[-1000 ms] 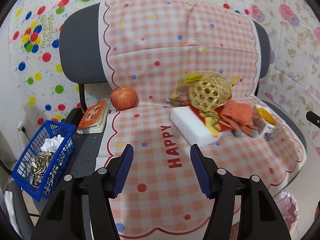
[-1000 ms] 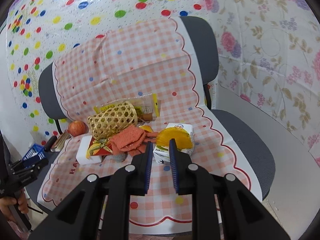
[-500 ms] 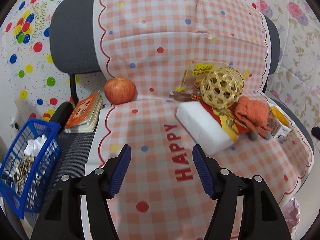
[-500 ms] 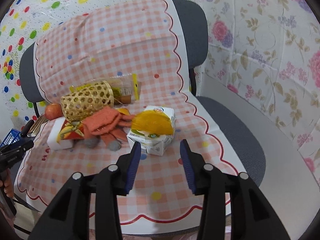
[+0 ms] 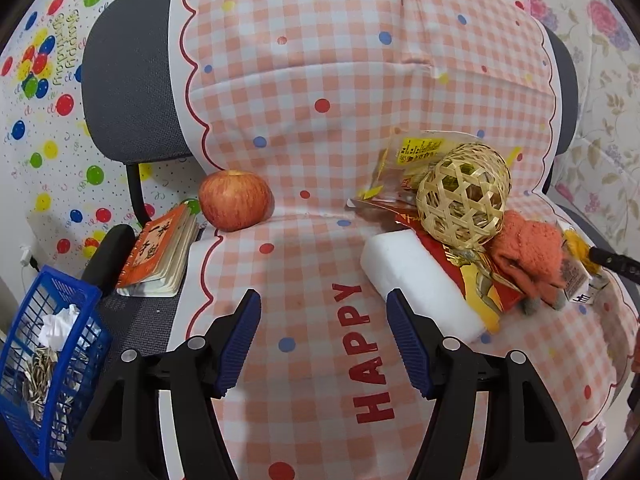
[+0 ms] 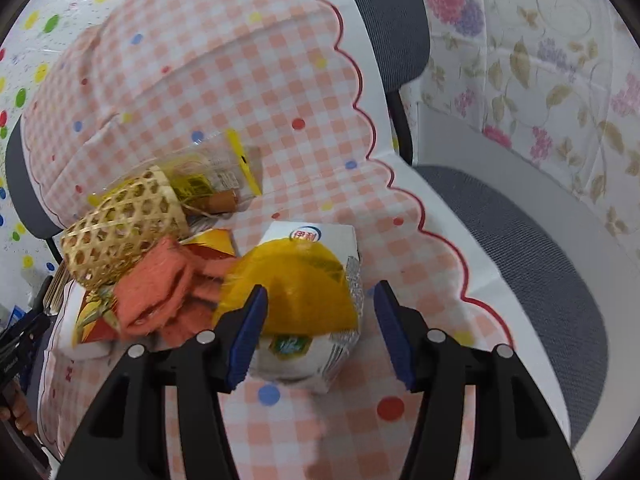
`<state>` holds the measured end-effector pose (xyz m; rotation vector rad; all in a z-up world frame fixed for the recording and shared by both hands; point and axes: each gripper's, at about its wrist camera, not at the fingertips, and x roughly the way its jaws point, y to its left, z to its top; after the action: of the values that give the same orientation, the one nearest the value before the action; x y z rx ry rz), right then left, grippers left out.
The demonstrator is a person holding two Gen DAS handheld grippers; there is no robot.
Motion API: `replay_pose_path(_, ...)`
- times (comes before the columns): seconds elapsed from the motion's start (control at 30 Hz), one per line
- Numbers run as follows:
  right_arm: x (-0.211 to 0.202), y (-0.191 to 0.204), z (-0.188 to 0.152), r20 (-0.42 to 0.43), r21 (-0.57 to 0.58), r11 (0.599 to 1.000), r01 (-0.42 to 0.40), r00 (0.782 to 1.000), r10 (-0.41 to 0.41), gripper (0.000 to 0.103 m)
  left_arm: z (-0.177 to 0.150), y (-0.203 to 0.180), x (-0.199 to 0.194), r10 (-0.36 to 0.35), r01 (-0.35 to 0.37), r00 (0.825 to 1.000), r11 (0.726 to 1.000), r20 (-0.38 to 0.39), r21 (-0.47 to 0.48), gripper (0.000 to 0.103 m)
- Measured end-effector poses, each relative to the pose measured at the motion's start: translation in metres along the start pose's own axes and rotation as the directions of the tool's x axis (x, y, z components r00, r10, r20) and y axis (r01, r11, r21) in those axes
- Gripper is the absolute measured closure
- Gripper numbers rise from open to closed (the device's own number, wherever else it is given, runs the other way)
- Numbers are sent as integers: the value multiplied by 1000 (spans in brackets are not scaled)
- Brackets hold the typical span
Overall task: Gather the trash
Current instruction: 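Grasp the orange-lidded milk carton with the right gripper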
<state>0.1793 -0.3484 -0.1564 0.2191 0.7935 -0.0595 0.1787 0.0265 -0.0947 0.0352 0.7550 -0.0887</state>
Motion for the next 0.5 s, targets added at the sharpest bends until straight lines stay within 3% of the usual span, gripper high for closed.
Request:
replay_pose_path(0.07, 4, -4, -3, -8, 25, 999, -27, 1000, 27, 59, -2, -1, 1, -6, 6, 1000, 1000, -4, 3, 37)
replay_pose_path(0.17, -1, -1, -4, 7, 15, 1000, -11, 1000, 10, 90, -5, -2, 2, -10, 10, 1000, 1000, -15, 5, 37)
replay_pose_path(0.2, -3, 0, -4, 8, 14, 1000, -12, 1000, 12, 94, -6, -2, 1, -12, 12, 1000, 1000, -17, 4, 37)
replay_pose_path(0.3, -13, 5, -2, 31, -18, 1000, 4, 1000, -4, 101, -7, -3, -2, -11, 12, 1000, 1000, -15, 7, 37)
replay_pose_path(0.5, -60, 15, 3, 140, -55, 998, 0, 990, 8, 101, -10, -8, -11, -25, 25, 1000, 999, -4, 20, 35)
